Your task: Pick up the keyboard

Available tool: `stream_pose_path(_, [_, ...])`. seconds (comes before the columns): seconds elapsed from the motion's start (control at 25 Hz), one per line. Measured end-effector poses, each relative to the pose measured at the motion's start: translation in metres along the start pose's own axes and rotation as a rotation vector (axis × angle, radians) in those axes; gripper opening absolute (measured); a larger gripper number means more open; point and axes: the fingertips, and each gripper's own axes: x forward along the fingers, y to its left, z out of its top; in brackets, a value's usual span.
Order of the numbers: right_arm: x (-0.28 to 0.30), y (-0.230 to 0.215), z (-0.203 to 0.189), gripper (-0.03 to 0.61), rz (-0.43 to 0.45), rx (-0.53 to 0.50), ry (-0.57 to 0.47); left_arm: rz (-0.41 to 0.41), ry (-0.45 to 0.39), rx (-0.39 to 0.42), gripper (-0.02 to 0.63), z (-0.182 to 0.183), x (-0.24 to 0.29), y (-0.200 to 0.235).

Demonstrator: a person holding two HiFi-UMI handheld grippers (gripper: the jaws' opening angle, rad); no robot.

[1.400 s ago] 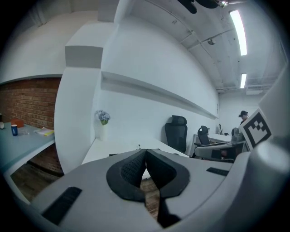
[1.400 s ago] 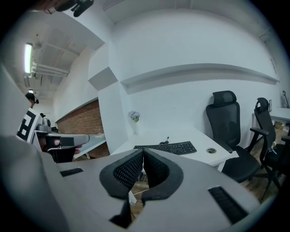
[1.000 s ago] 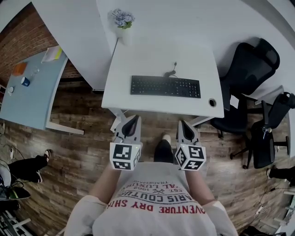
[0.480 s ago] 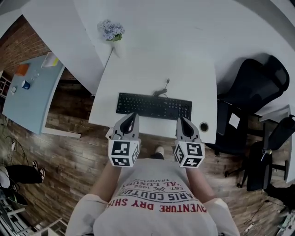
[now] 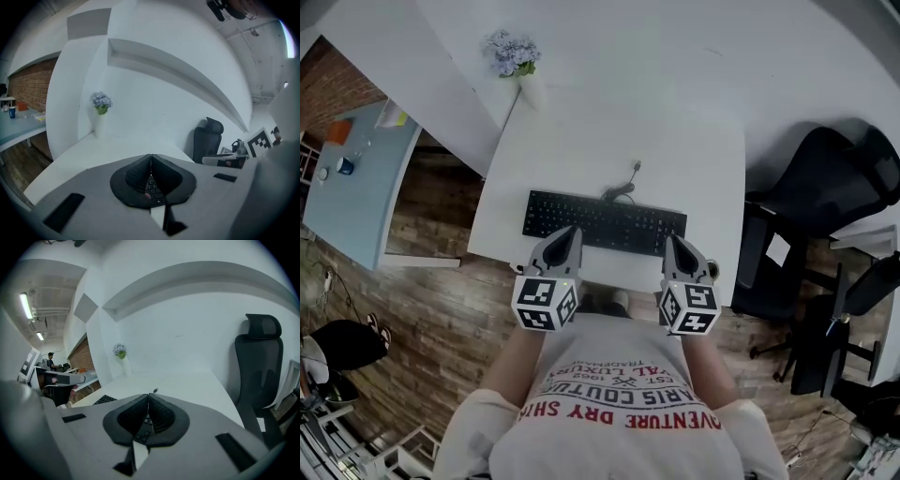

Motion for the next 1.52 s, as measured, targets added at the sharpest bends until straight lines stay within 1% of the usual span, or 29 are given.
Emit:
stream_pose_path(0.2, [0.021, -0.004, -0.006, 0.025, -0.013, 0.034, 0.033, 0.036, 0.06, 0.03, 0.026, -0.015, 0.021, 0.029])
stream_pose_path(0.28, [0.028, -0.007, -0.012, 0.025, -0.027, 0.04, 0.063, 0.05, 0.089, 0.03, 0.026, -0.023, 0.027, 0.042])
stream_pose_path(0.36, [0.035, -0.014, -0.023, 0.025, -0.051, 0.044, 0.117, 0.053, 0.117, 0.016, 0.026, -0.031, 0.033, 0.054])
stream_pose_path(0.48, [0.048, -0.025, -0.044, 0.026, -0.052, 0.081, 0.205, 0.056, 0.172, -0.015, 0.026, -0.045, 0.041, 0.078])
stream_pose_path(0.6, [0.059, -0.038, -0.065, 0.026, -0.048, 0.1, 0.283, 0.058, 0.257, -0.057, 0.026, -0.066, 0.049, 0.105])
stream_pose_path(0.68, [0.065, -0.048, -0.078, 0.034, -0.051, 0.109, 0.328, 0.08, 0.303, -0.081, 0.028, -0.077, 0.053, 0.126])
stream_pose_path(0.72, [0.067, -0.053, -0.085, 0.091, -0.051, 0.116, 0.349, 0.099, 0.318, -0.09, 0.028, -0.082, 0.054, 0.137])
stream_pose_path(0.76, [0.068, -0.057, -0.091, 0.162, -0.053, 0.123, 0.369, 0.113, 0.33, -0.098, 0.031, -0.085, 0.055, 0.147])
stream_pose_path(0.8, [0.069, -0.063, -0.095, 0.173, -0.059, 0.128, 0.387, 0.118, 0.343, -0.109, 0.072, -0.089, 0.056, 0.155])
stream_pose_path(0.84, [0.07, -0.069, -0.099, 0.191, -0.067, 0.132, 0.401, 0.115, 0.357, -0.124, 0.163, -0.092, 0.057, 0.161])
stream_pose_path(0.88, [0.071, -0.074, -0.103, 0.207, -0.073, 0.135, 0.414, 0.112, 0.372, -0.139, 0.207, -0.095, 0.059, 0.166])
stream_pose_path(0.92, [0.072, -0.08, -0.106, 0.217, -0.079, 0.14, 0.425, 0.112, 0.386, -0.153, 0.224, -0.098, 0.061, 0.172])
stream_pose_path(1.04, [0.075, -0.096, -0.115, 0.245, -0.095, 0.159, 0.467, 0.114, 0.439, -0.18, 0.256, -0.108, 0.065, 0.186])
stream_pose_path(1.12, [0.077, -0.1, -0.121, 0.247, -0.087, 0.175, 0.505, 0.094, 0.487, -0.189, 0.273, -0.116, 0.069, 0.19])
stream_pose_path(1.24, [0.082, -0.1, -0.127, 0.247, -0.06, 0.205, 0.551, 0.055, 0.549, -0.194, 0.276, -0.125, 0.074, 0.189])
stream_pose_path(1.4, [0.087, -0.1, -0.129, 0.247, -0.041, 0.224, 0.583, 0.034, 0.595, -0.206, 0.276, -0.132, 0.081, 0.189])
stream_pose_path(1.52, [0.089, -0.098, -0.132, 0.247, 0.005, 0.282, 0.604, 0.024, 0.631, -0.192, 0.276, -0.134, 0.084, 0.191])
